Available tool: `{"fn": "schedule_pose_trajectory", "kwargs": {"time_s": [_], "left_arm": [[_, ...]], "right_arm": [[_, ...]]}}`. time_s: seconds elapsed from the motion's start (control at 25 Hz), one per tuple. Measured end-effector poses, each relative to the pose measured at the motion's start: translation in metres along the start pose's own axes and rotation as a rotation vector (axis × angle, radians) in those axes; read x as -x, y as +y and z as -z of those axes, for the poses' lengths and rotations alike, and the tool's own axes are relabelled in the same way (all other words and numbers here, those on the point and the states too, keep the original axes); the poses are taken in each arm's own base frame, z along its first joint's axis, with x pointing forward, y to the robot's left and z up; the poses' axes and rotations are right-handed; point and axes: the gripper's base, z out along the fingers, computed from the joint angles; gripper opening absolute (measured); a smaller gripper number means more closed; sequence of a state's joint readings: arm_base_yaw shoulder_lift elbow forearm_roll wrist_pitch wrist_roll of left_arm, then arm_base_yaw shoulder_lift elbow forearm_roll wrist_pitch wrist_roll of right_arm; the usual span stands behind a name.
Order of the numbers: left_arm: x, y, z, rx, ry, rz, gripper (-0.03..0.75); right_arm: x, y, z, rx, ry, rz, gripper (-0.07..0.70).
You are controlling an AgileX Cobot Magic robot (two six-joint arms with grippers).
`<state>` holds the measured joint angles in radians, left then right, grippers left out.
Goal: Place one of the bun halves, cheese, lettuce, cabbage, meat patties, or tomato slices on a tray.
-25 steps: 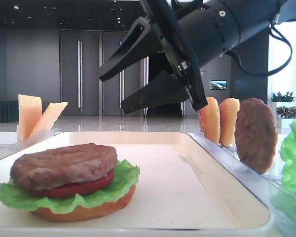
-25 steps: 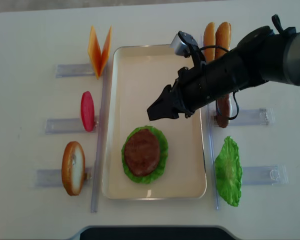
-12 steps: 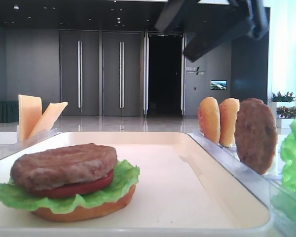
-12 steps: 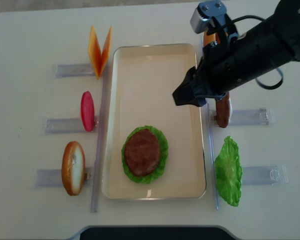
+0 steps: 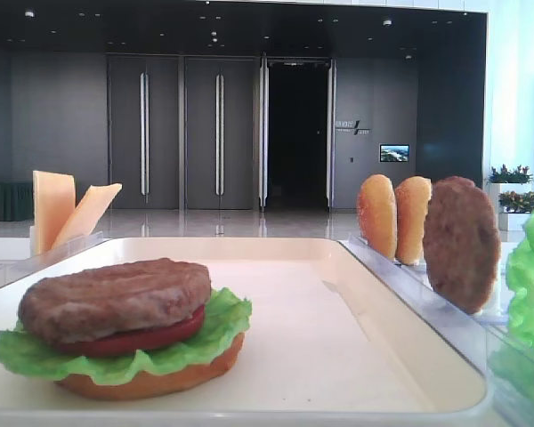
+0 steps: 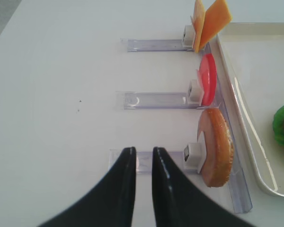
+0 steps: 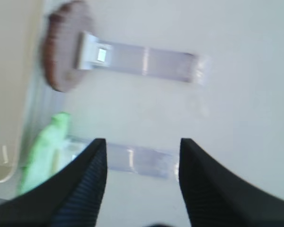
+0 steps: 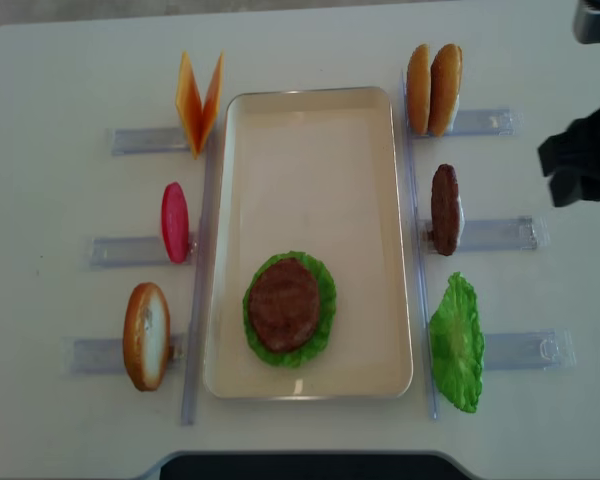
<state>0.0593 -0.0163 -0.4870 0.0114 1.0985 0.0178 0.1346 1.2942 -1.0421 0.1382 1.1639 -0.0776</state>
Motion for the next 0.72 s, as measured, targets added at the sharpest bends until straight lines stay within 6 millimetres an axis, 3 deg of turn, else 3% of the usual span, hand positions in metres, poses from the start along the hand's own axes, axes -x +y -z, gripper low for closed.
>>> {"fn": "schedule_pose_trajectory", "kwargs": {"time_s": [0.24,0.72], "left_arm": [[0.000,0.000,0.000,0.000,0.000,0.000,0.093],[0.000,0.000,0.000,0.000,0.000,0.000,0.093]], "right_arm": [[-0.016,-0.036,0.022,-0.235,-0.005,-0.111,0.345],[-0.022,-0.037,0.034,-0.269,-0.053,-0.126,0.345]]}}
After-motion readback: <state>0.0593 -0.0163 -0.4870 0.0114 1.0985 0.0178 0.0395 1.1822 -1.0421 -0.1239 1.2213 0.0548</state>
